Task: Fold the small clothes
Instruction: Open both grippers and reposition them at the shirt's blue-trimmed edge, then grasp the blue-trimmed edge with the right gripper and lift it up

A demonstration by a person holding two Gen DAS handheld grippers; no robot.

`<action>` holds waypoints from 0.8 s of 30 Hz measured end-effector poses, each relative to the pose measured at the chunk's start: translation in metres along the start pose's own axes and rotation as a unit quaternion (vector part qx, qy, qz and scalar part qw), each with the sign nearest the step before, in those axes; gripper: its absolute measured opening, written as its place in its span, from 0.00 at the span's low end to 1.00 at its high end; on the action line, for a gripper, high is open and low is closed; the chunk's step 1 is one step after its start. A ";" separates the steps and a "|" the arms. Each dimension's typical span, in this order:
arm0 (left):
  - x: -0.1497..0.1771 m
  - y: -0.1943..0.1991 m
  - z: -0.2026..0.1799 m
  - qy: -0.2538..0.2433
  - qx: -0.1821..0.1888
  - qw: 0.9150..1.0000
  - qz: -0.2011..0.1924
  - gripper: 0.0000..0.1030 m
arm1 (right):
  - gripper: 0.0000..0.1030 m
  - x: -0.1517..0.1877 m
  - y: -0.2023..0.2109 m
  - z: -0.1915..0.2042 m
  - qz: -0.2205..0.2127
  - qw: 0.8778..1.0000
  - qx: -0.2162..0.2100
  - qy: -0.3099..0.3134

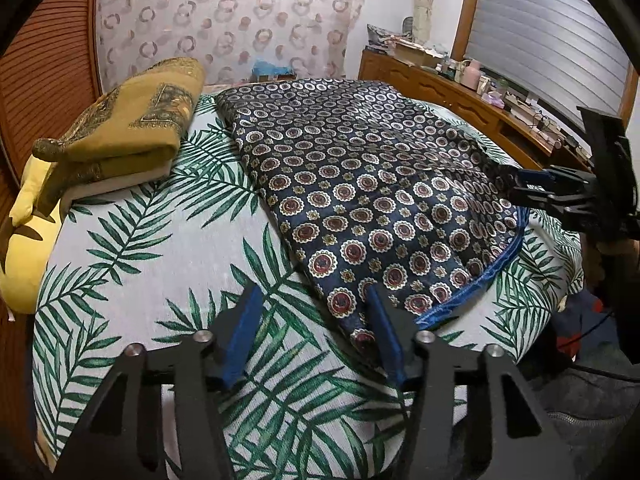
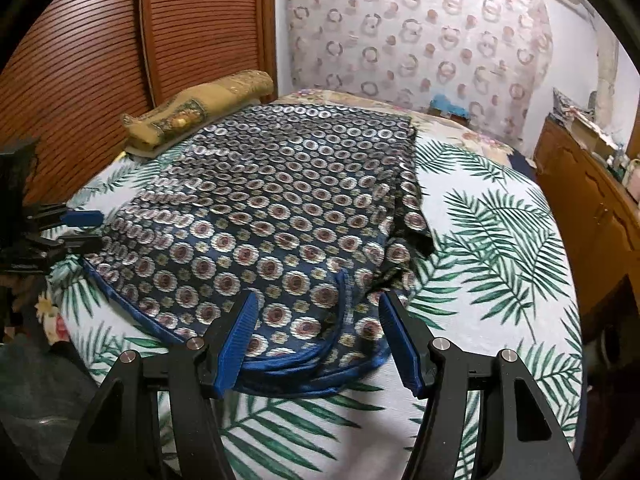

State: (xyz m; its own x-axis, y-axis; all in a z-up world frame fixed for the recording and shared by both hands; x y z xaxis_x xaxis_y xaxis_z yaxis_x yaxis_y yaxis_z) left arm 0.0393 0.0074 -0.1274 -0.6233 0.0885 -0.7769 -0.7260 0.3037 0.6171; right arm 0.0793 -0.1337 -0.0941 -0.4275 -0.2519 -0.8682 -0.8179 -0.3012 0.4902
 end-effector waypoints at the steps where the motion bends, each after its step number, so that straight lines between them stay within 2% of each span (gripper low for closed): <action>1: 0.001 0.001 -0.001 0.000 0.004 1.000 0.001 0.47 | 0.63 0.001 -0.001 -0.003 0.002 1.000 0.008 0.000; 9: 0.003 0.002 -0.014 0.000 0.035 0.999 0.012 0.23 | 0.63 0.005 0.008 -0.017 -0.001 1.000 0.015 -0.017; 11: 0.002 0.002 -0.016 0.000 0.041 0.999 0.012 0.07 | 0.63 0.005 0.010 -0.018 -0.005 1.000 0.013 -0.017; 15: -0.010 0.013 -0.019 -0.001 0.043 0.999 -0.014 0.03 | 0.63 0.003 0.016 -0.016 -0.013 1.000 0.013 -0.014; 19: -0.039 0.026 -0.023 -0.004 0.051 0.997 -0.055 0.03 | 0.63 -0.002 0.023 -0.012 -0.020 1.000 0.001 -0.009; 24: -0.081 0.027 -0.028 -0.016 0.053 0.994 -0.097 0.03 | 0.63 -0.011 0.030 0.004 -0.031 0.999 -0.034 -0.002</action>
State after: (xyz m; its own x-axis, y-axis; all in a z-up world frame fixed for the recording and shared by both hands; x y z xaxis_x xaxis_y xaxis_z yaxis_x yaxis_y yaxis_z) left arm 0.0623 -0.0182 -0.0441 -0.4630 0.0488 -0.8850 -0.7959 0.4165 0.4394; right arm 0.0577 -0.1361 -0.0698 -0.3788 -0.2265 -0.8974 -0.8145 -0.3788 0.4394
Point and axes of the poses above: each gripper's, at about its wrist camera, not at the fingertips, and y roughly against the way its jaws point, z to its left, x to its underside, the point moved 4 cm from there along -y, roughly the way its jaws point, and after that the axes turned 7 degrees about -z, right-handed, at the moved point
